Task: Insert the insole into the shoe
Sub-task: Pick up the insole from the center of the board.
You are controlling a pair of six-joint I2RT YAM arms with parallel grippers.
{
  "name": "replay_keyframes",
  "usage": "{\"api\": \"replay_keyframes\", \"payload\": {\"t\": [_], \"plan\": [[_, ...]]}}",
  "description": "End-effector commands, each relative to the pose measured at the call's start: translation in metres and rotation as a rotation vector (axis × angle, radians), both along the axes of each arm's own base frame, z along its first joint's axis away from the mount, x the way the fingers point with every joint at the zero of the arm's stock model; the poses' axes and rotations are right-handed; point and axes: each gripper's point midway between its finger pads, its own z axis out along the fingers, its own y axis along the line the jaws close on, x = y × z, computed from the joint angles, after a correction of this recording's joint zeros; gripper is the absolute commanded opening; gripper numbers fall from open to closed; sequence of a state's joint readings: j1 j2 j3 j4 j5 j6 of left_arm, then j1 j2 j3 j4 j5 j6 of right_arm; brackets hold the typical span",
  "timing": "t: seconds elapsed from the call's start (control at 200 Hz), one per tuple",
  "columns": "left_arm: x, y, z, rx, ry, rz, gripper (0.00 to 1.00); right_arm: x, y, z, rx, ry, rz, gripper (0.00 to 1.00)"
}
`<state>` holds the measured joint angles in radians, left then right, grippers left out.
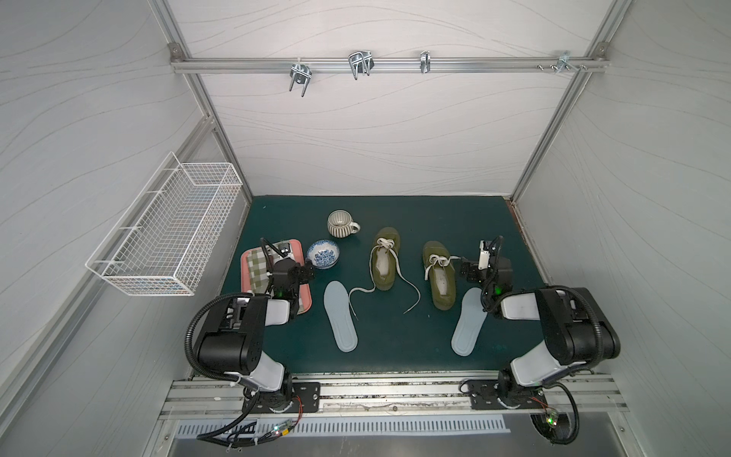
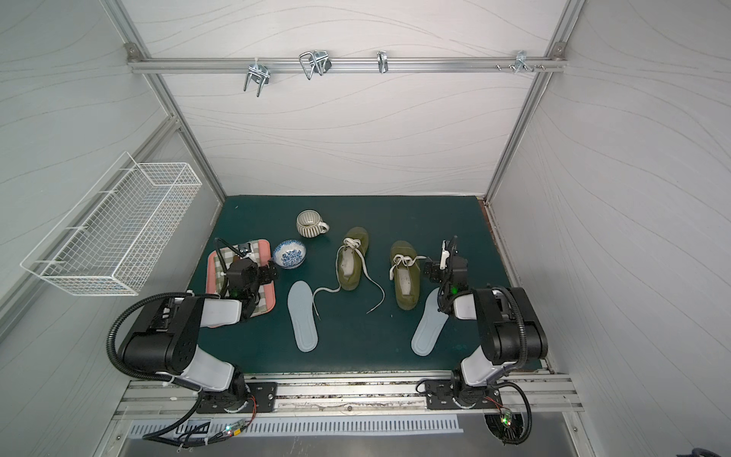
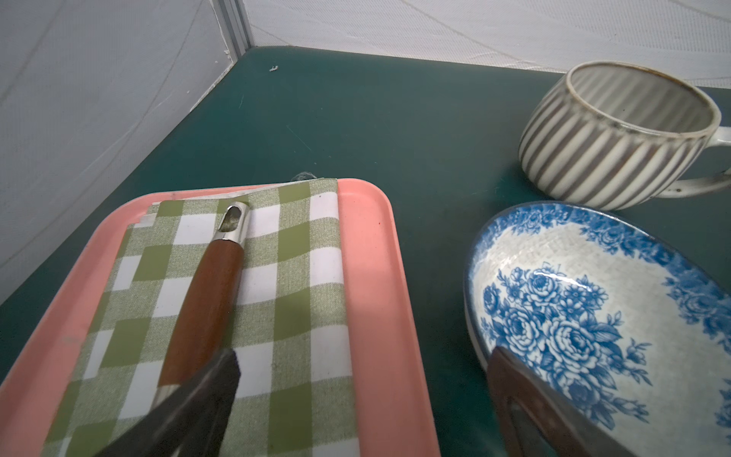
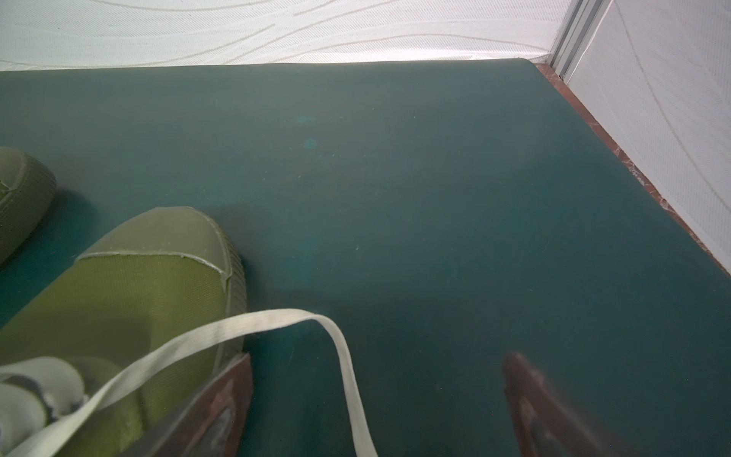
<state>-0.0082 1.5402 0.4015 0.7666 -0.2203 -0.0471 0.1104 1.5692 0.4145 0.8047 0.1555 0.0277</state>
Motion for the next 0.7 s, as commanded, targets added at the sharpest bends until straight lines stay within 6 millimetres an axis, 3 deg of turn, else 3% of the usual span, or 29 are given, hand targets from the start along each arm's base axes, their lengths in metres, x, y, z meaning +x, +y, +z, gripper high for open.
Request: {"api": "replay_keyframes", "payload": {"t": [0.0,0.14,0.32,0.415,0.54,0.695], "plan": [[0.014,0.000,0.019,0.003,-0.064,-0.013,0.99,0.007,-0.001,0.009,-0.011,-0.036,0.003,0.99],[0.014,-0.010,0.020,-0.004,-0.069,-0.077,0.99,0.006,0.001,0.010,-0.003,-0.043,0.019,0.99],[0.011,-0.009,0.045,0.009,-0.021,-0.065,0.99,-0.006,0.016,0.029,0.005,-0.102,0.116,0.99],[0.007,-0.003,0.062,0.000,-0.014,-0.014,0.98,-0.006,0.012,0.040,-0.013,-0.110,0.081,0.99],[-0.003,0.004,0.066,-0.021,0.024,0.048,0.99,-0.004,0.008,0.055,-0.043,-0.098,0.036,0.99],[-0.005,-0.012,0.082,-0.030,0.112,0.023,0.99,-0.006,-0.004,0.088,-0.084,-0.094,-0.051,0.99]]}}
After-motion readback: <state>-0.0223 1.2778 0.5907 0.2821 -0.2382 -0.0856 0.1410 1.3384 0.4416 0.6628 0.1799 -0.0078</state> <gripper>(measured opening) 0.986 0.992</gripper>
